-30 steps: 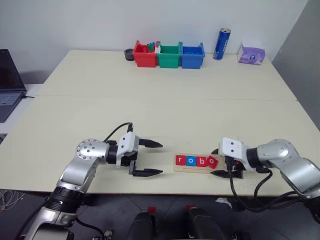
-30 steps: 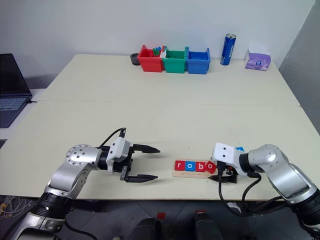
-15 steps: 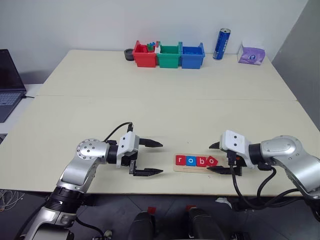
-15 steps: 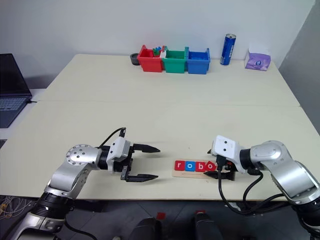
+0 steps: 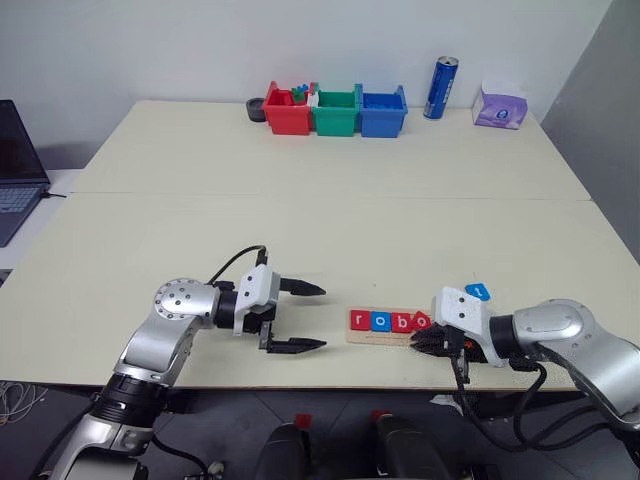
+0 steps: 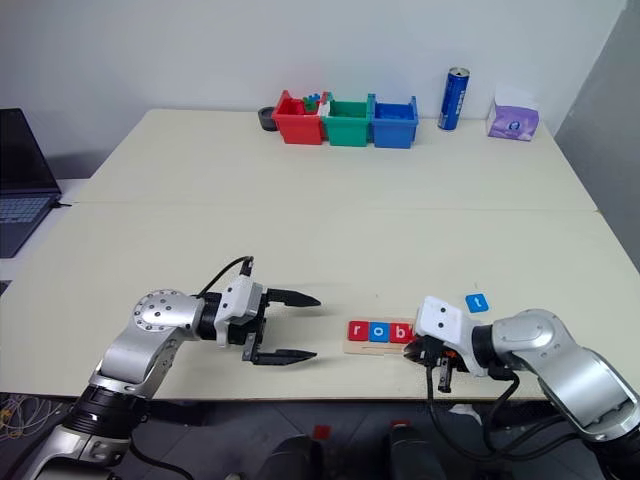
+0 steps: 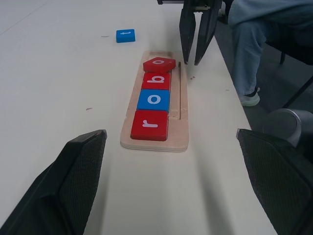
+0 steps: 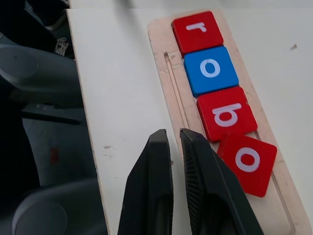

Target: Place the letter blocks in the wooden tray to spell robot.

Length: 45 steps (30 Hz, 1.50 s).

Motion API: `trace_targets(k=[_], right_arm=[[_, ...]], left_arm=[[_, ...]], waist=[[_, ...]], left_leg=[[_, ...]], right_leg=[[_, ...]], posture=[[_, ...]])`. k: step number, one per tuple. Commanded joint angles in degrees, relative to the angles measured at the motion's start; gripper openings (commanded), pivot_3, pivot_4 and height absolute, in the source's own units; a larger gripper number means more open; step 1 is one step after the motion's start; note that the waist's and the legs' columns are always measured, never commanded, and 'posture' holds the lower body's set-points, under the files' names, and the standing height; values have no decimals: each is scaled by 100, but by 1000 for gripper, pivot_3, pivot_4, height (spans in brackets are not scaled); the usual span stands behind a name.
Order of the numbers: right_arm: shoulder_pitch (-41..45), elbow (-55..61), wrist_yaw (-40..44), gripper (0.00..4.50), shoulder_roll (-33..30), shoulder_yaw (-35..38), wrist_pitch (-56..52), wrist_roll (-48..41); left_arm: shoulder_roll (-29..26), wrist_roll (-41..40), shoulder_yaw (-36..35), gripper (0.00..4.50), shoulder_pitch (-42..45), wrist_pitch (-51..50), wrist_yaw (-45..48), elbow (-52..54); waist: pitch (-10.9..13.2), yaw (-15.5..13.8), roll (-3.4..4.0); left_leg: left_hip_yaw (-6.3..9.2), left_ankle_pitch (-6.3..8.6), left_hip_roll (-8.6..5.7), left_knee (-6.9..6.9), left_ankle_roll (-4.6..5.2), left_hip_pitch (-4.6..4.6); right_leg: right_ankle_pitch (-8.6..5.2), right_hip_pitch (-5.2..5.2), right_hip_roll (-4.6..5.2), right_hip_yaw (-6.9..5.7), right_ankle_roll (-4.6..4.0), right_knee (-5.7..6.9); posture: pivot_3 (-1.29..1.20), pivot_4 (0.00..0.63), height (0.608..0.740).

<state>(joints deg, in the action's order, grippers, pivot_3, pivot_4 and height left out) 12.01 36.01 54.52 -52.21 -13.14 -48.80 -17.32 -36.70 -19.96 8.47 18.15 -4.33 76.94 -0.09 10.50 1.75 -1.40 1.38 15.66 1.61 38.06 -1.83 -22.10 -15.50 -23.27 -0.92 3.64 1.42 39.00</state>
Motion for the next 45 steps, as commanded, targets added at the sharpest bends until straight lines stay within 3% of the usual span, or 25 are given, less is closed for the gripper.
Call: trace_targets(k=[1,14,24,32,34,39,45], right_arm=[[43,24,-159,434,-33,-82,12,130],[180,-504,-338,434,-176,-99,139,410],[187,-34,-11,434,-205,300,-117,-339],[209,-829,-240,434,-537,493,834,371],[88,-1038,-294,46,-648,581,1035,535],[-32,-1323,-813,20,-291,1193,618,397],[-313,-1124,-1445,1985,232,2007,-89,189]], left_arm=[[8,-9,-21,4500,28,82,-20,143],[-3,-13,-17,4500,53,0,-83,235],[-24,-30,-30,4500,29,32,-62,191],[1,-106,-44,4500,64,-147,-152,306],[7,-120,-52,4500,54,-174,-159,332],[37,-123,-58,4500,55,-165,-173,331],[87,-100,-52,4500,49,-127,-186,322]], waist=[[0,0,0],[0,0,0],[0,1,0],[0,0,0],[0,-5,0],[0,-4,0],[0,-2,1]], left_leg=[[0,0,0,0,0,0],[-1,0,0,0,0,0],[0,0,0,-1,0,0],[-3,0,0,0,0,0],[-3,0,0,-1,0,-1],[-5,0,0,-1,0,0],[-2,0,0,-2,0,-1]], right_leg=[[0,0,0,0,0,0],[0,0,1,2,0,0],[0,0,0,0,0,0],[0,0,1,2,0,-1],[0,0,1,2,0,-2],[0,0,1,7,0,0],[0,0,-1,9,-1,1]], posture=[[0,150,740],[0,150,740],[0,150,740],[0,150,740],[0,150,740],[0,150,740],[0,150,740]])
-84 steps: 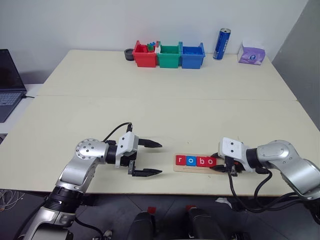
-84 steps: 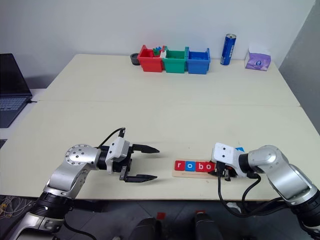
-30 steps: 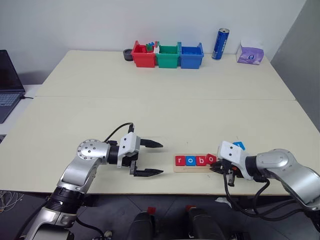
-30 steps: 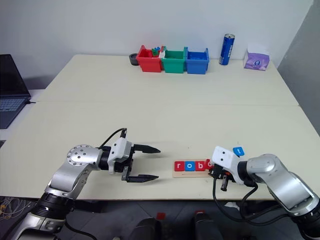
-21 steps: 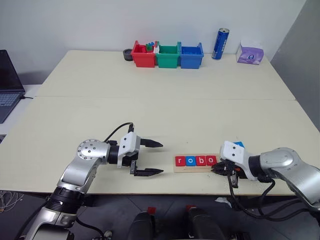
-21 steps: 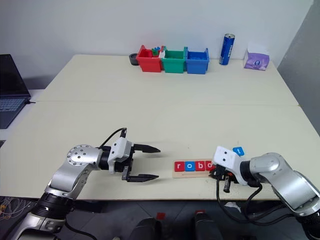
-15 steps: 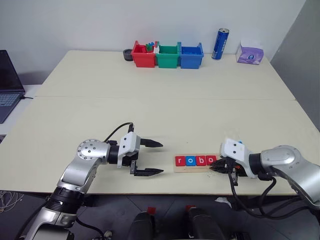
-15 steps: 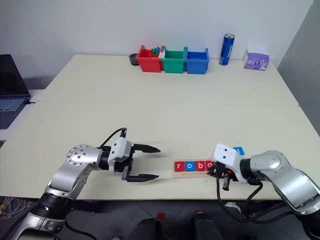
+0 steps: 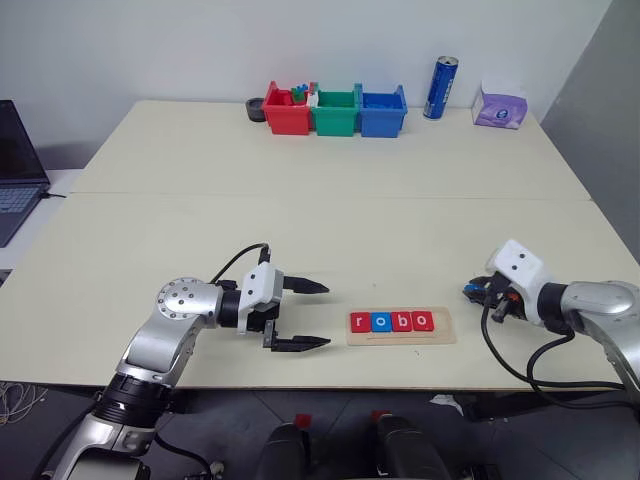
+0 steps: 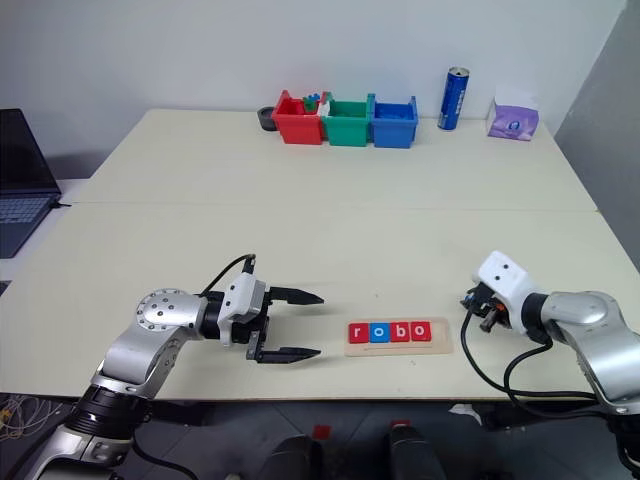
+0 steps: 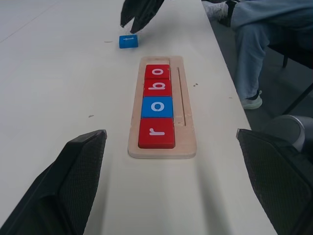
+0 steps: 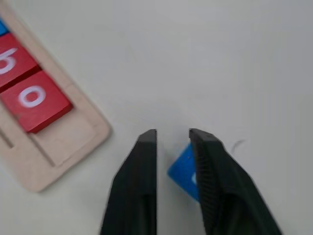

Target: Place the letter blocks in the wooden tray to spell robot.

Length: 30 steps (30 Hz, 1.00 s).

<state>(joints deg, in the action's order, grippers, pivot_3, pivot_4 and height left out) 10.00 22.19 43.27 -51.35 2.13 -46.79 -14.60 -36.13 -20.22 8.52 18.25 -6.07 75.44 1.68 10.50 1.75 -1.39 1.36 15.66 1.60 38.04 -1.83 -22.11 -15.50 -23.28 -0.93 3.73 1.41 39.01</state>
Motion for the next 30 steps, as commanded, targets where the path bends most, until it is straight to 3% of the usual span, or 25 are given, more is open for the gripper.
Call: trace_targets(k=[1,6,14,26,30], right_arm=[[-168,340,-590,2322,357,689,-458,-91],[-279,715,-1379,4060,1051,1228,-1230,-130],[-341,845,-2034,4060,1813,1205,-1648,-156],[-413,272,-2594,4060,2373,1032,-1281,25],[-518,237,-2664,3161,2551,1176,-1296,-49]], left_arm=[[40,-70,-51,4500,47,46,-40,139],[73,-47,-7,4500,110,-18,-61,178],[112,-24,52,4500,205,-88,-39,181],[95,20,72,4500,247,-82,13,144],[97,23,74,4500,252,-70,30,127]], waist=[[0,-2,0],[-1,2,1],[-2,8,3],[-3,10,5],[-5,10,4]], left_leg=[[0,0,0,-1,0,0],[-2,0,-1,0,0,0],[-3,0,-2,-2,0,1],[-3,0,-3,-3,0,1],[-2,0,-4,-2,0,2]], right_leg=[[0,0,0,0,0,-1],[0,0,1,6,0,1],[0,0,0,6,0,0],[0,0,-1,6,0,0],[0,0,-2,6,0,0]], posture=[[0,150,740],[0,150,740],[0,150,740],[0,150,740],[0,150,740]])
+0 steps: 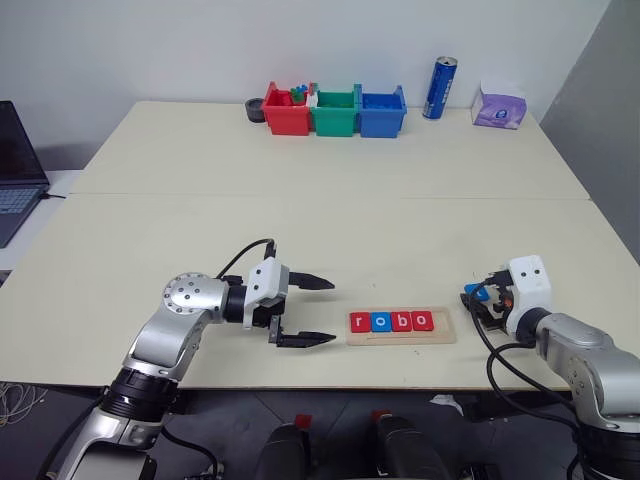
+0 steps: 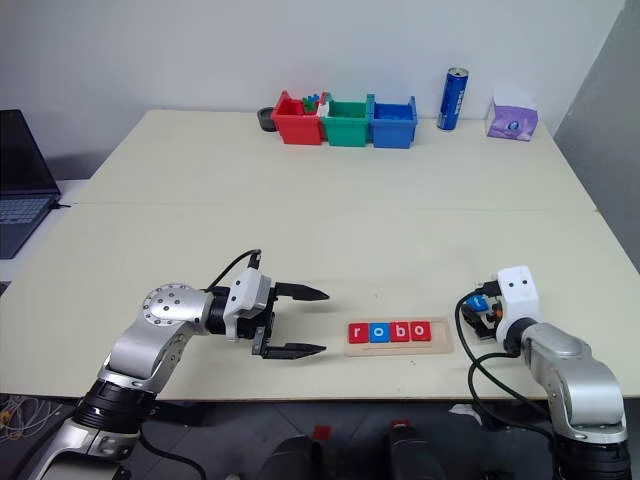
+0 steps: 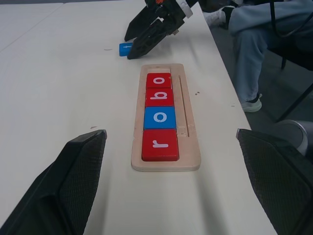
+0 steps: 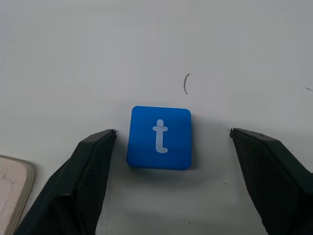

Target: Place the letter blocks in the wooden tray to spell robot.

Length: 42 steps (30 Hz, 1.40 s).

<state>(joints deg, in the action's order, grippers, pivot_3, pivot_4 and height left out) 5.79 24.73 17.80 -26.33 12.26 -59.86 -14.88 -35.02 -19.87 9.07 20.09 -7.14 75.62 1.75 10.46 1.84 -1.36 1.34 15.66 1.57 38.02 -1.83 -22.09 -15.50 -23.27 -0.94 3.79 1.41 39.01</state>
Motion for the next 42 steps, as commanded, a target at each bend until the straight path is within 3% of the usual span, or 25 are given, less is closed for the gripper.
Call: trace_targets(k=[1,5,14,22,31,35,37,40,42], right_arm=[[-143,13,-132,2756,72,173,15,-17],[-386,470,-446,1471,373,305,-74,-7],[-1102,2265,-1002,1462,1212,358,-974,-199],[-1271,2298,-1504,1462,1866,221,-1000,-2],[-911,2520,-1639,4458,2290,328,-911,-87],[-490,2734,-1492,4458,1780,351,-906,-38],[-240,2621,-1133,4458,1194,481,-1008,-161],[117,2214,-65,4458,145,769,-1089,-746],[-2,1919,969,4458,-957,689,-851,-1039]], left_arm=[[-16,-7,19,4500,66,48,20,106],[-17,4,28,4500,62,110,71,33],[20,39,75,4500,124,204,192,-108],[66,58,98,4500,201,232,246,-187],[65,87,76,4500,144,277,247,-200],[53,85,58,4500,104,261,217,-163],[52,82,55,4500,102,246,204,-147],[64,75,58,4500,107,218,177,-122],[73,74,75,4500,108,208,168,-106]], waist=[[-1,0,0],[-3,-7,-1],[-5,-2,4],[-6,4,4],[-6,7,5],[-6,9,5],[-6,10,4],[-5,8,4],[-5,6,5]], left_leg=[[0,0,0,0,0,0],[0,0,1,0,0,0],[8,0,6,-3,0,-4],[4,0,5,-3,0,-2],[5,0,6,-4,0,-2],[5,0,5,-4,0,-2],[4,0,3,-4,0,-3],[1,0,0,-4,0,-4],[1,1,-2,-5,1,-4]], right_leg=[[0,0,0,0,0,0],[0,1,1,0,0,0],[-1,-2,0,5,0,-1],[-2,-3,-1,3,-2,0],[-2,-3,0,4,-2,-1],[-2,-5,0,2,-1,-1],[-2,-5,0,0,-1,-3],[-2,-5,2,-3,-1,-5],[-2,-2,2,-3,-1,-8]], posture=[[0,150,740],[0,150,740],[0,150,740],[0,150,740],[0,150,740],[0,150,740],[0,150,740],[0,150,740],[0,150,740]])
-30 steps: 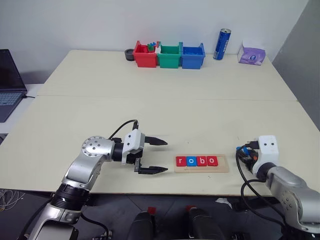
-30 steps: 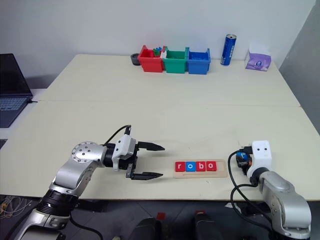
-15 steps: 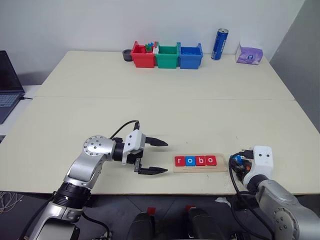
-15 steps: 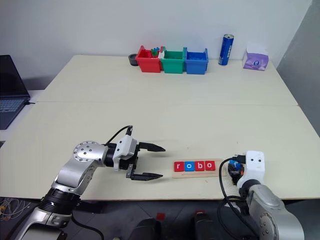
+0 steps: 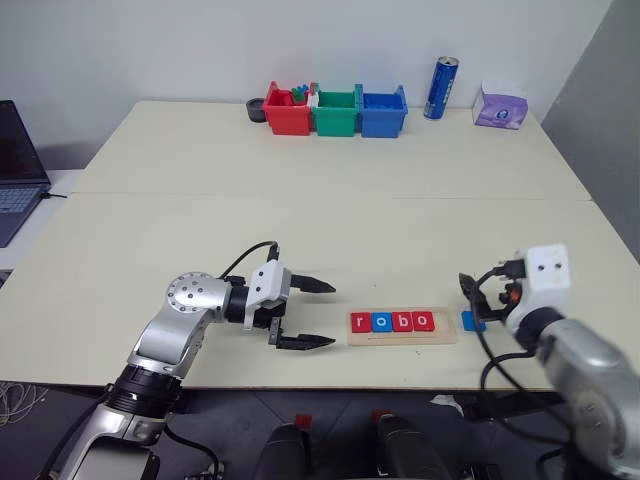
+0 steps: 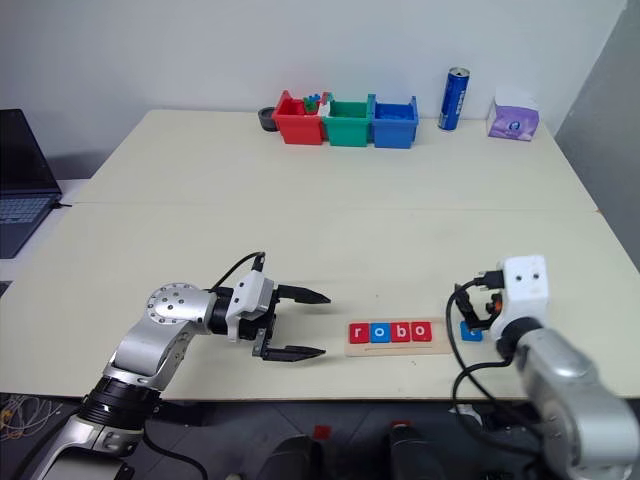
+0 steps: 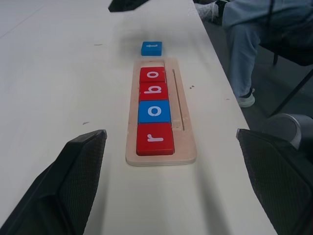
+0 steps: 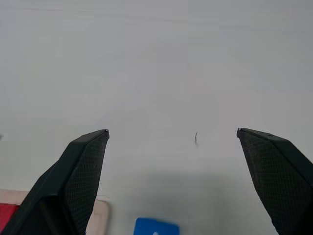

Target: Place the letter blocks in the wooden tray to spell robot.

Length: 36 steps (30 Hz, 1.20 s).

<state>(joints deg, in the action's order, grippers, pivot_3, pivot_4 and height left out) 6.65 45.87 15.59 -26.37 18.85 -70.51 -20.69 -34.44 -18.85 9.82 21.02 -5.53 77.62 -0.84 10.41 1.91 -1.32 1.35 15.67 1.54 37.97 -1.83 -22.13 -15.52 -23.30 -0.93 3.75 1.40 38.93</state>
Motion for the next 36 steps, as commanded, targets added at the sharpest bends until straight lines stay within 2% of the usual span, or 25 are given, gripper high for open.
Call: trace_targets(k=[1,4,7,15,23,26,32,33,36], right_arm=[[-201,-324,1656,4458,-1455,-70,439,-520],[-722,-654,2983,4458,-2689,-595,1516,-449],[-955,-1180,3626,4458,-3225,-1098,2563,-131],[-97,-2631,4390,4458,-3573,-2179,3934,649],[847,-3827,5129,4458,-3537,-2847,4328,1053],[1081,-3979,5343,3844,-3464,-2976,4268,1055],[1125,-3997,5401,1682,-3335,-2930,4205,1029],[1104,-3957,5421,1447,-3370,-2895,4210,1019],[1086,-3711,5509,1456,-3537,-2725,4172,924]], left_arm=[[20,-28,10,4500,20,42,-36,158],[37,-26,20,4500,29,34,-57,165],[49,-30,15,4500,10,14,-107,207],[28,-12,13,4500,-118,-47,-247,370],[19,-3,3,4500,-181,-19,-311,406],[4,-3,-9,4500,-230,10,-329,409],[-23,-6,-40,4500,-332,49,-355,434],[-28,-7,-44,4500,-341,53,-353,434],[-48,-7,-56,4500,-359,61,-347,426]], waist=[[1,-14,2],[2,-12,-1],[4,-1,-4],[6,19,-8],[7,-8,-7],[7,-5,-7],[7,-10,-7],[7,-11,-7],[7,-12,-7]], left_leg=[[0,0,-1,-1,1,0],[6,1,-3,-5,2,-5],[7,3,-2,-4,4,-5],[-8,2,0,6,4,9],[-7,2,4,5,4,5],[-5,2,5,5,4,8],[-4,2,7,5,4,7],[-4,2,7,5,4,7],[-3,2,6,6,4,7]], right_leg=[[0,0,0,0,0,-2],[-2,1,-2,-1,-2,-9],[-3,1,-10,0,-3,-8],[2,3,-6,2,4,3],[2,2,-1,1,4,1],[2,2,-1,3,3,3],[2,2,-1,0,3,3],[2,2,0,1,3,3],[2,2,1,2,3,4]], posture=[[0,150,740],[0,150,740],[0,150,740],[0,150,740],[0,150,740],[0,150,740],[0,150,740],[0,150,740],[0,150,740]])
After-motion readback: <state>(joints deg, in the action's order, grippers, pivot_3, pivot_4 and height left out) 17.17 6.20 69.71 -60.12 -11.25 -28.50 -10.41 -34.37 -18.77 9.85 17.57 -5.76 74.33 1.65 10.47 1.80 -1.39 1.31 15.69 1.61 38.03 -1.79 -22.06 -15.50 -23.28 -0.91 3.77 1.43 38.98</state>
